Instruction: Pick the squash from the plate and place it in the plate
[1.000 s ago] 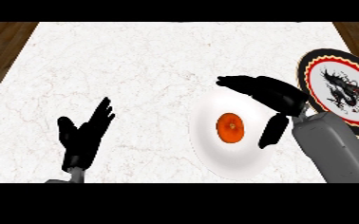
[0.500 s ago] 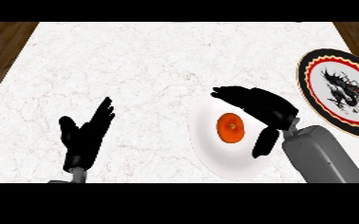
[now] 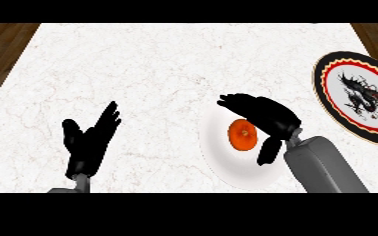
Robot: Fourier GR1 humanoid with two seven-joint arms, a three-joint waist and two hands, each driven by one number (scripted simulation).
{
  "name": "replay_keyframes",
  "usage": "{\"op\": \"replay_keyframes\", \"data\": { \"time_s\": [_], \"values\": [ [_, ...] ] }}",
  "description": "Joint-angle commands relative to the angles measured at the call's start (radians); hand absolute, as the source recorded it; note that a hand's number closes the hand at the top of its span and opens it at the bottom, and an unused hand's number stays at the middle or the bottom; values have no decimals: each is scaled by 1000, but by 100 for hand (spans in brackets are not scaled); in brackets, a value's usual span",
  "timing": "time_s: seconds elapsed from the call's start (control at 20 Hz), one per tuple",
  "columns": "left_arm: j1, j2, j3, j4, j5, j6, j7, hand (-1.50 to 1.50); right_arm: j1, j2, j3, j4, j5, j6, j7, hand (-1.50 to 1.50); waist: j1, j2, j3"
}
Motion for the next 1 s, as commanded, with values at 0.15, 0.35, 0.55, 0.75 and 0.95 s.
{"op": "replay_keyframes", "data": {
  "time_s": [0.15, 0.35, 0.55, 0.75, 0.95],
  "values": [
    [4, -1, 45, 79, -3, -64, -75, 0, -66, 29, -20, 123, 78, 21, -51, -150, 1, 2, -2],
    [-7, -20, 42, 84, -17, -36, -34, 0, -46, 12, 71, 135, 159, -5, -113, 150, 1, 3, -2],
    [53, -55, -5, -6, -53, -22, -34, 0, -15, 31, 68, 177, 232, -146, -166, 150, 2, 1, -1],
    [27, -21, 41, -37, -36, -44, 42, 0, 10, 54, 54, 143, 261, -150, -178, 150, 0, 1, -2],
    [37, -25, 45, 6, -38, -37, -8, 0, -5, 189, -136, 218, 246, -223, 225, 150, -12, -1, -3]
  ]
}}
